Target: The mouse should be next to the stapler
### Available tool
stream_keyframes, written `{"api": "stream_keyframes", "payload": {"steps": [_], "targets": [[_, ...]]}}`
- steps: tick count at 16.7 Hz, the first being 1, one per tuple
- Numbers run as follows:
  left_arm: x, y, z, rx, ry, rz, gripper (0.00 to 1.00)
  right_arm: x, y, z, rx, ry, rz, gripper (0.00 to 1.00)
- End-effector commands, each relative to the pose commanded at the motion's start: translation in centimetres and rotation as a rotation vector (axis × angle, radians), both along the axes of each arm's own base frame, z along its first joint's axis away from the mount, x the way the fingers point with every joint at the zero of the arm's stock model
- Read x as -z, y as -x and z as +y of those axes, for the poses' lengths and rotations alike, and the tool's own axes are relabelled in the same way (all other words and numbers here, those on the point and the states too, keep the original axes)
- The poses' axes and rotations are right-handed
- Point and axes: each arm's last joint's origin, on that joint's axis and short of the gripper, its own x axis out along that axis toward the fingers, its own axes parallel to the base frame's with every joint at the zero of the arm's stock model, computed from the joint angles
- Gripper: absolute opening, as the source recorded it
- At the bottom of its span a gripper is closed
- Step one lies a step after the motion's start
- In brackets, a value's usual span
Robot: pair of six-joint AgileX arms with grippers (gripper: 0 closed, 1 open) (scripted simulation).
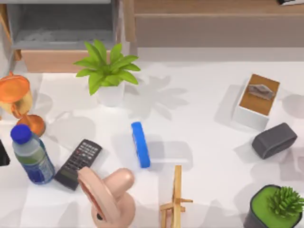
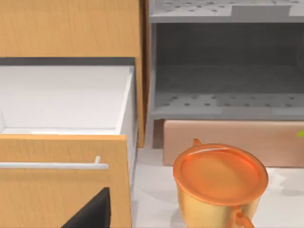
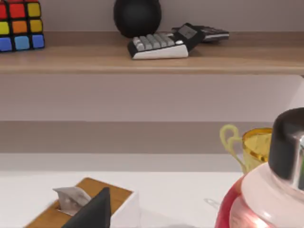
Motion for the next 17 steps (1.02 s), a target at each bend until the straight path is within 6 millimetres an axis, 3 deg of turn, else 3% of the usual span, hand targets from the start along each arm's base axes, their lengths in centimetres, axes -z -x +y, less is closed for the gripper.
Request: {"api": "stream_keyframes", "payload": {"steps": [3,5,8,10,13,17], "targets": [[-4.5,-1.9,0.5,-0.029,-0.007,0.145,1.0,0.0,0.0,0.0,0.0,0.0,0.0,1.0],[-7.8,-4.3,1.2,-0.054,-0.008,0.26,1.0,0.0,0.0,0.0,0.0,0.0,0.0,1.0],[-11.9,-9.9,3.0,-0.098,-0.001,0.448,1.0,0.0,0.0,0.0,0.0,0.0,0.0,1.0],[-13.4,-14.5,4.7,-0.125,0.01,0.579,1.0,0.0,0.0,0.0,0.0,0.0,0.0,1.0],[-13.1,-22.0,8.0,-0.155,0.037,0.781,1.0,0.0,0.0,0.0,0.0,0.0,0.0,1.0],[-8.2,-30.4,12.6,-0.174,0.086,1.032,1.0,0.0,0.0,0.0,0.0,0.0,0.0,1.0]]}}
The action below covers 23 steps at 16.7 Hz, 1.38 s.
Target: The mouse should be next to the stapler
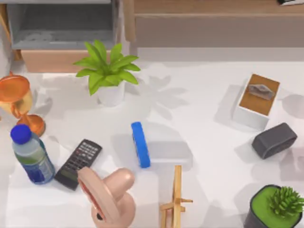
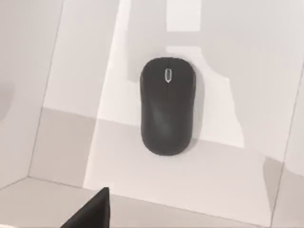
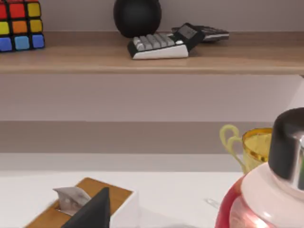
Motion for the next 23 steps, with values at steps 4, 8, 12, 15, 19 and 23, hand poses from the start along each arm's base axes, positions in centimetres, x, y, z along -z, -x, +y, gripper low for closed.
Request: {"api": "stream_keyframes", "payload": {"steps": [4,8,12,15,19,23], "targets": [[6.5,-4.7,3.5,-0.02,0.053,0.181,1.0,0.0,0.0,0.0,0.0,0.0,0.0,1.0],[10.8,-6.7,4.5,-0.012,0.085,0.275,1.0,0.0,0.0,0.0,0.0,0.0,0.0,1.0],[11.6,-7.1,4.2,0.0,0.091,0.292,1.0,0.0,0.0,0.0,0.0,0.0,0.0,1.0],[11.8,-7.1,4.4,-0.003,0.092,0.294,1.0,0.0,0.0,0.0,0.0,0.0,0.0,1.0],[12.9,-7.0,4.8,-0.003,0.092,0.293,1.0,0.0,0.0,0.0,0.0,0.0,0.0,1.0],[14.6,-7.4,4.3,0.0,0.091,0.292,1.0,0.0,0.0,0.0,0.0,0.0,0.0,1.0]]}}
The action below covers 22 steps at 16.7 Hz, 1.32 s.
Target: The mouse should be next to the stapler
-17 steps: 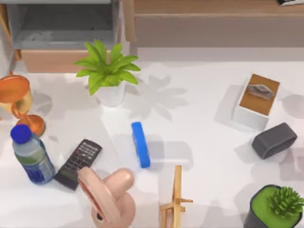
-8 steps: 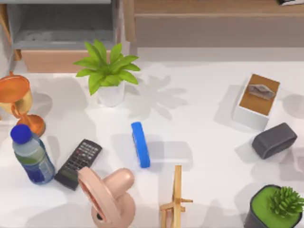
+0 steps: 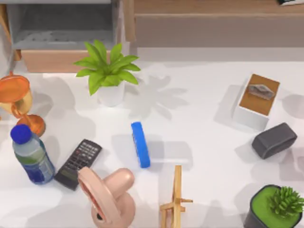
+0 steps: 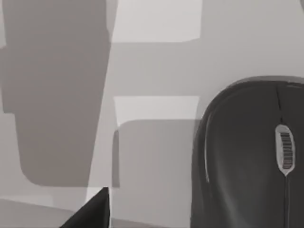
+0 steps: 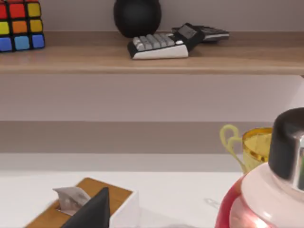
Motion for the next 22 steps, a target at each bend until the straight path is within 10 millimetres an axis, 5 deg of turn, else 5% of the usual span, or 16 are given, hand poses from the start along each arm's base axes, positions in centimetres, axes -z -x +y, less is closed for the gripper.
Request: {"api": "stream_keyframes", "payload": {"steps": [3,16,22], "targets": [[0.0,0.0,0.0,0.0,0.0,0.0,1.0,0.0,0.0,0.0,0.0,0.0,0.0,1.0],[0.0,0.0,0.0,0.0,0.0,0.0,0.02,0.0,0.0,0.0,0.0,0.0,0.0,1.0],[0.0,0.0,0.0,0.0,0.0,0.0,0.0,0.0,0.0,0.0,0.0,0.0,0.0,1.0]]}}
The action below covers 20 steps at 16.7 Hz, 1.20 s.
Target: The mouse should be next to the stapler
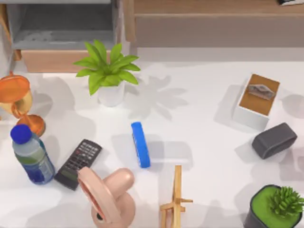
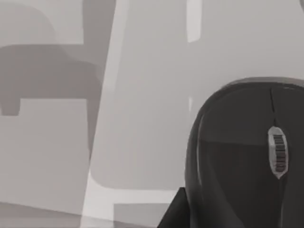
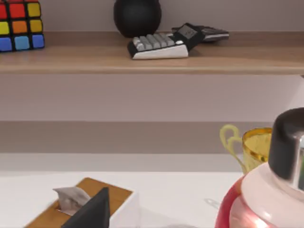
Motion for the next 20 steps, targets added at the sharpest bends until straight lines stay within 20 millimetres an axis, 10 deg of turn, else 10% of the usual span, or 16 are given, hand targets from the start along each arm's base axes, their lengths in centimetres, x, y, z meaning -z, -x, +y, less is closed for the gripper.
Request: {"api": "stream_keyframes", "payload": {"steps": [5,11,20], "targets": [[-0.6,0.1,0.2,-0.007,-0.004,-0.009,0.0,0.0,0.0,0.0,0.0,0.0,0.0,1.0],[-9.2,1.6,-1.8,-0.094,-0.049,-0.12,0.0,0.0,0.0,0.0,0.0,0.0,0.0,1.0],[-19.6,4.3,-18.5,-0.073,-0.006,-0.342,0.0,0.0,0.0,0.0,0.0,0.0,0.0,1.0]]}}
